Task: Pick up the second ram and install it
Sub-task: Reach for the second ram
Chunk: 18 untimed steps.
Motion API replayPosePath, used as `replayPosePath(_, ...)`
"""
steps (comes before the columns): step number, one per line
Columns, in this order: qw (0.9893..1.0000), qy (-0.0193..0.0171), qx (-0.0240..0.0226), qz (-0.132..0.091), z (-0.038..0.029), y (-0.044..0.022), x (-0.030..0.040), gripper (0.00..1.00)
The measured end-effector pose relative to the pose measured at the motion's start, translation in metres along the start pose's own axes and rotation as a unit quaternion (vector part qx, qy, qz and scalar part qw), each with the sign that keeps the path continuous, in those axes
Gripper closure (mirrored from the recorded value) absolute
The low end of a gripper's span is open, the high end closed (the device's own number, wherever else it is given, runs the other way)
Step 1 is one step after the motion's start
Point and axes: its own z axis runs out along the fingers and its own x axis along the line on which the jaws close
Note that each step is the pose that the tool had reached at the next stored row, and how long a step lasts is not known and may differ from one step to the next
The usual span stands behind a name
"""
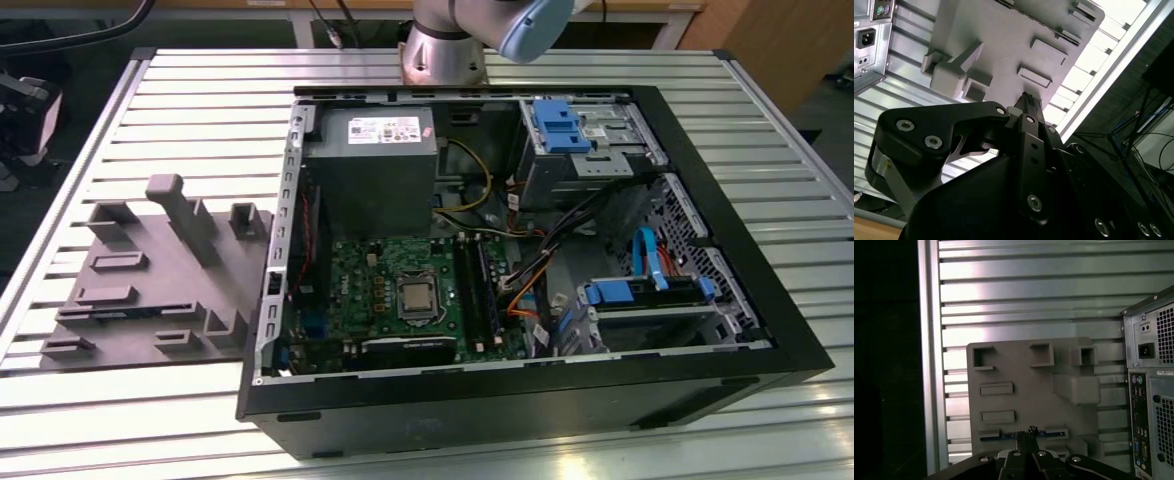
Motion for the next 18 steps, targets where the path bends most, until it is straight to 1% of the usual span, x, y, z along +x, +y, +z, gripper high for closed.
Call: replayPosePath(18, 1.0000, 0.0000, 0.0000, 0.000, 0.0051, -0.0036, 0.0006, 0.89)
